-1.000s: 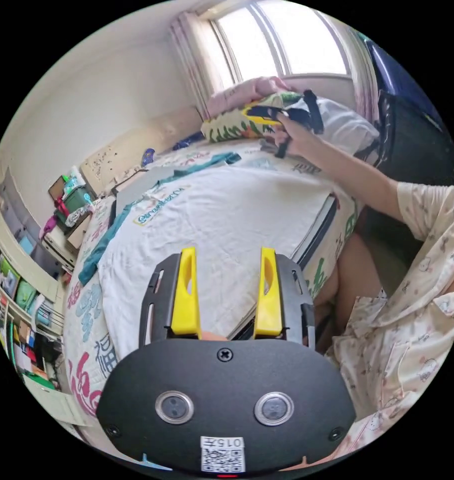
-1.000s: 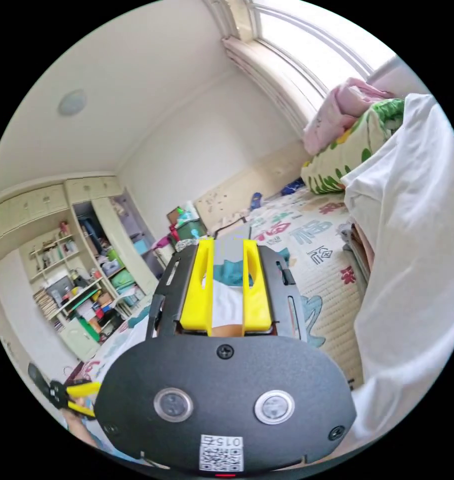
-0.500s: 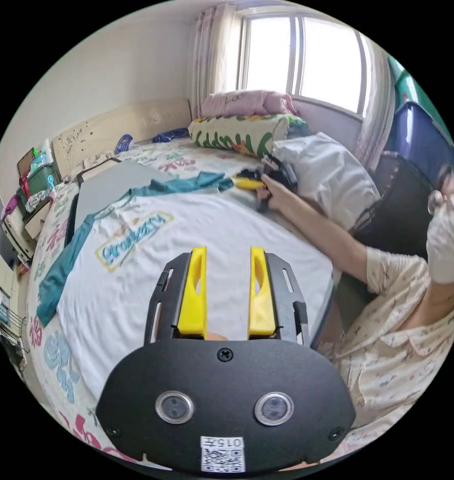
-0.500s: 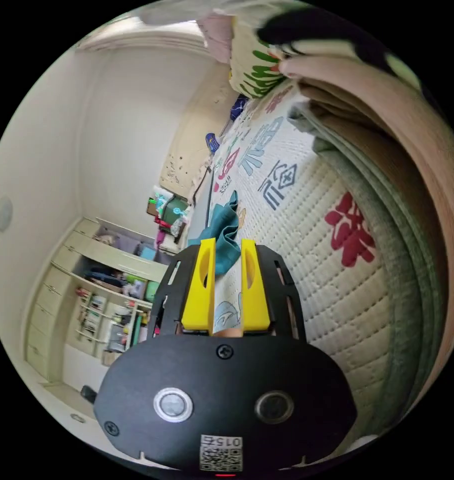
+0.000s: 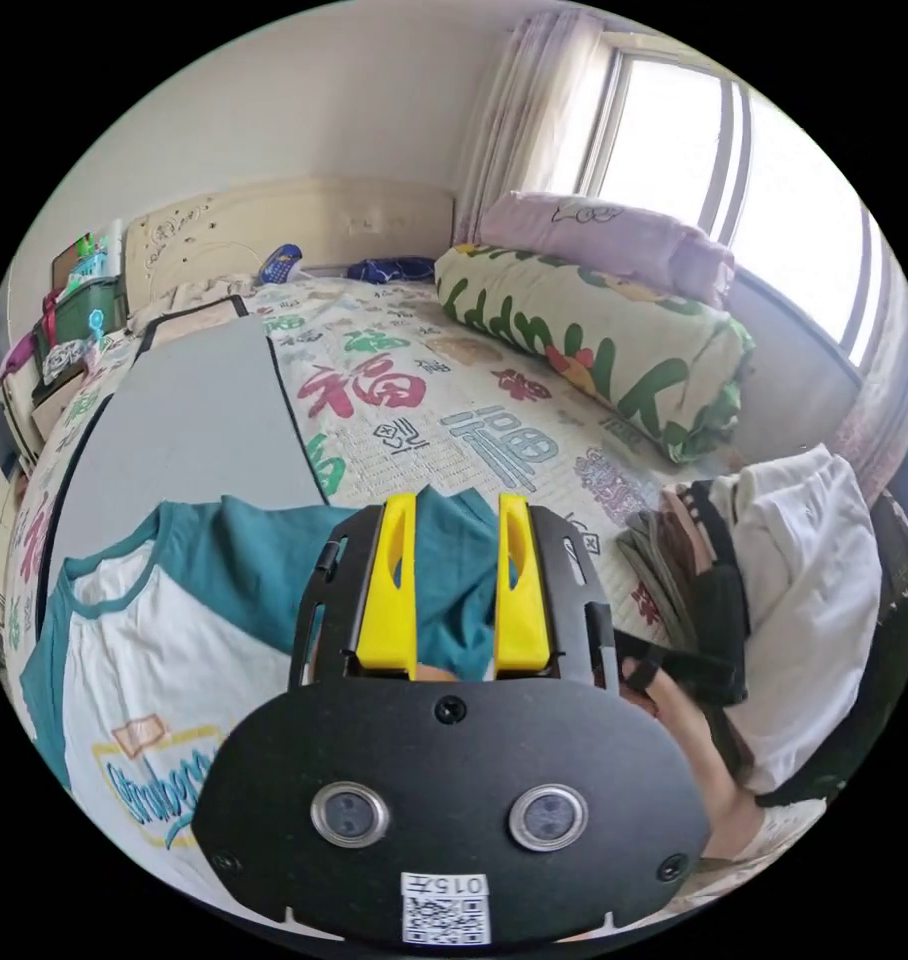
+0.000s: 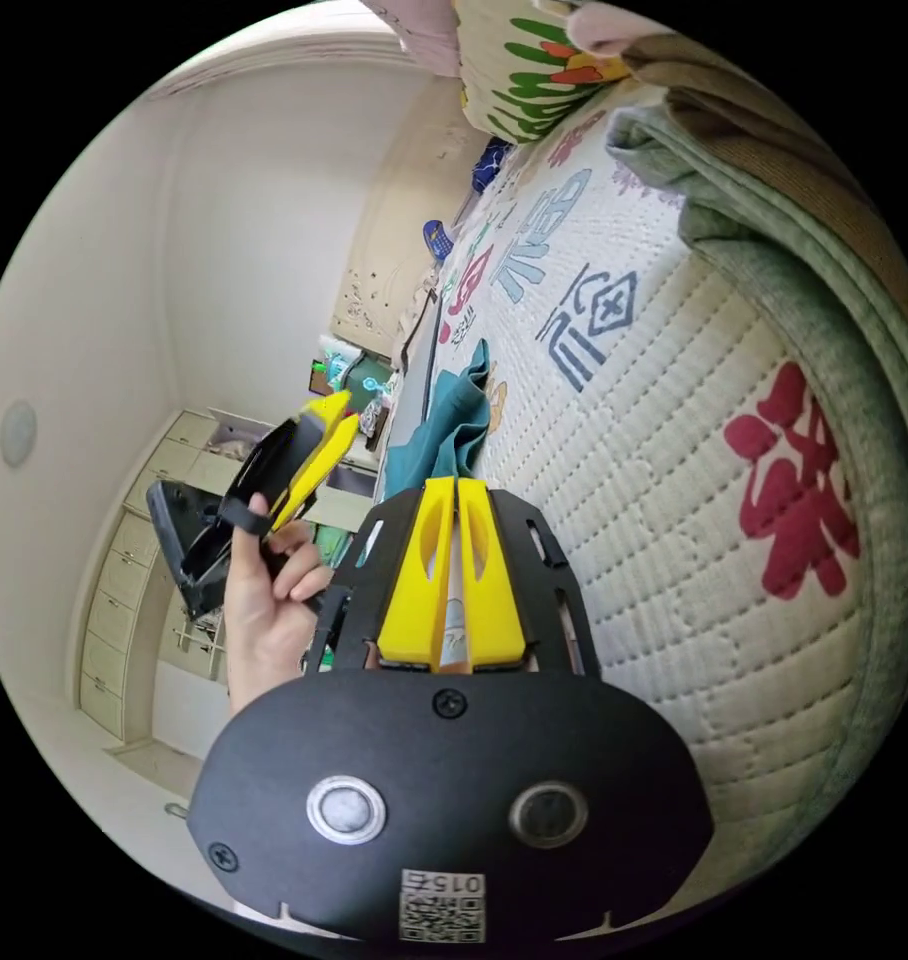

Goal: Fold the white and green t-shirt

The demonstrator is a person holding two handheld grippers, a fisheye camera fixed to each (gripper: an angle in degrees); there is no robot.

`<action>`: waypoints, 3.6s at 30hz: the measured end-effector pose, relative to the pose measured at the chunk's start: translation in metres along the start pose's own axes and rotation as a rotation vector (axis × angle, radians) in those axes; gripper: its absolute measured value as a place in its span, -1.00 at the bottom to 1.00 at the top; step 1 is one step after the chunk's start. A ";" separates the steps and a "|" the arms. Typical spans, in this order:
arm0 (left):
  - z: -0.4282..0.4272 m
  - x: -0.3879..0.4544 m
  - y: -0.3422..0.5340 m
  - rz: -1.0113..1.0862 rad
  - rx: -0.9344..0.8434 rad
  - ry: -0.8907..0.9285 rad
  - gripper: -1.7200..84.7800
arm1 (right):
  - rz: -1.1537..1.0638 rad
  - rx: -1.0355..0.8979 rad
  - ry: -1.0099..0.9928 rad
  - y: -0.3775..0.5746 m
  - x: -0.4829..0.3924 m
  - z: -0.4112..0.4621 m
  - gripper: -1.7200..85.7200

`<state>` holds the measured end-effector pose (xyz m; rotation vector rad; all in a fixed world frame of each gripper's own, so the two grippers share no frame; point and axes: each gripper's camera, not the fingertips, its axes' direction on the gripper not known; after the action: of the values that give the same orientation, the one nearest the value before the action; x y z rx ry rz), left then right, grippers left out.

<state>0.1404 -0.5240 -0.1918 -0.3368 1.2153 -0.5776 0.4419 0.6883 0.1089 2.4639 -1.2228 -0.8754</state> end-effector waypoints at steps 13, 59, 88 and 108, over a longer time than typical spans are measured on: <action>0.109 0.109 -0.032 0.030 -0.216 -0.109 -0.72 | 0.057 0.020 -0.052 0.009 0.002 -0.083 -0.97; -0.157 -0.030 0.466 0.015 0.262 -0.433 -0.94 | -0.972 -0.223 -0.042 0.336 0.045 -0.158 -0.92; -0.105 0.061 0.436 0.517 -0.143 -0.266 -0.97 | -1.210 -0.451 0.457 0.457 0.012 -0.005 -0.98; -0.195 -0.112 0.377 -0.184 -0.002 -0.078 -0.72 | -1.305 -0.508 0.228 0.480 -0.041 -0.023 -0.73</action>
<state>0.0195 -0.1413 -0.3701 -0.4720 1.1168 -0.7152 0.1318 0.4246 0.3680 2.5632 0.7772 -0.8979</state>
